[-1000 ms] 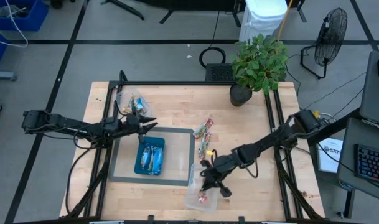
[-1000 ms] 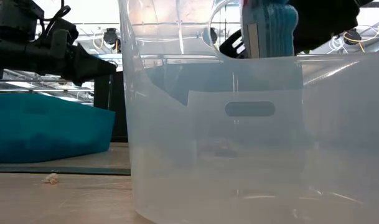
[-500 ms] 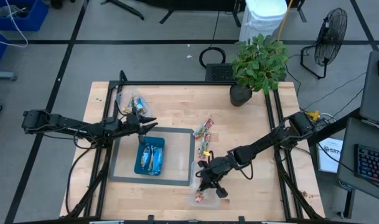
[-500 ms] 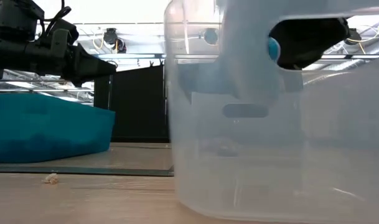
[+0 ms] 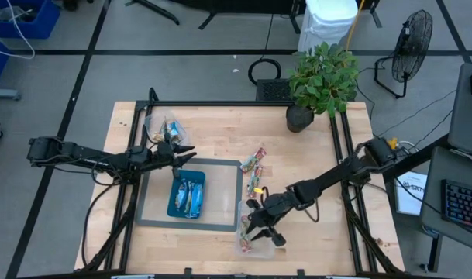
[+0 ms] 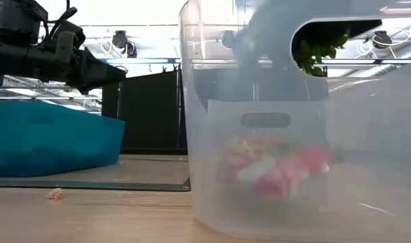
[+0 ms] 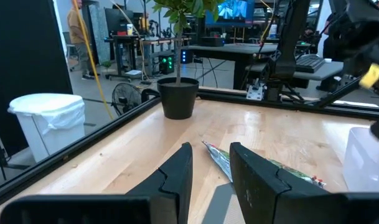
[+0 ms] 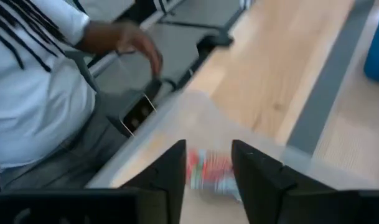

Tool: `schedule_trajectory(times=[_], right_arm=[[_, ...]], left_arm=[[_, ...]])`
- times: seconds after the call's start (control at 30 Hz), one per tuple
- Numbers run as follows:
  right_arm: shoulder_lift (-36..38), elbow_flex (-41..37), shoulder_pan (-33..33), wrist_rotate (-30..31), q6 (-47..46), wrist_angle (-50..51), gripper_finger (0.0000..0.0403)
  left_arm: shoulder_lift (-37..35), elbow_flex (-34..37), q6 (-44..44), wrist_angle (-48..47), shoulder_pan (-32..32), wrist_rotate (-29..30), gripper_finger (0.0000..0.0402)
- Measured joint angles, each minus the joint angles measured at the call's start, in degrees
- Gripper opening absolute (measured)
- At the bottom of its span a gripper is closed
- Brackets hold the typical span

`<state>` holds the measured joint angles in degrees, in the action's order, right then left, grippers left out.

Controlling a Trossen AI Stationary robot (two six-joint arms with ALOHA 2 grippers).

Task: Pick and place Granola Bars by type
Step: Put the right red granola bar into the bottom transparent bin, then put the top red granola bar into the bottom transparent bin

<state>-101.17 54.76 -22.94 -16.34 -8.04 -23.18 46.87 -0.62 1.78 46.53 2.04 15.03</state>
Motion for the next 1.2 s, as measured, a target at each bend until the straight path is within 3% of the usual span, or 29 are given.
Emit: schedule_trajectory(times=[0.1,0.2,0.43,0.53,0.67,0.83,1.2], right_arm=[[4.2,0.0,0.1,0.4,1.9,1.0,0.0140],[10.5,0.0,0.6,6.1,5.6,6.1,0.0147],[23.7,0.0,5.5,37.7,13.1,24.4,0.0135],[26.8,0.0,11.3,41.8,11.9,33.3,0.0128],[27.2,0.0,22.3,40.7,9.3,42.4,0.0124],[22.6,0.0,34.8,26.1,9.4,45.8,0.0132],[7.5,0.0,43.1,6.3,13.3,36.8,0.0182]], left_arm=[[0.0,0.0,0.0,0.0,0.0,0.0,0.0113],[0.0,0.0,0.0,0.0,0.0,0.0,0.0113],[0.0,0.0,0.0,0.0,0.0,0.0,0.0113],[0.0,0.0,0.0,0.0,0.0,0.0,0.0113],[0.0,0.0,0.0,0.0,0.0,0.0,0.0113],[0.0,0.0,0.0,0.0,0.0,0.0,0.0113],[0.0,0.0,0.0,0.0,0.0,0.0,0.0113]])
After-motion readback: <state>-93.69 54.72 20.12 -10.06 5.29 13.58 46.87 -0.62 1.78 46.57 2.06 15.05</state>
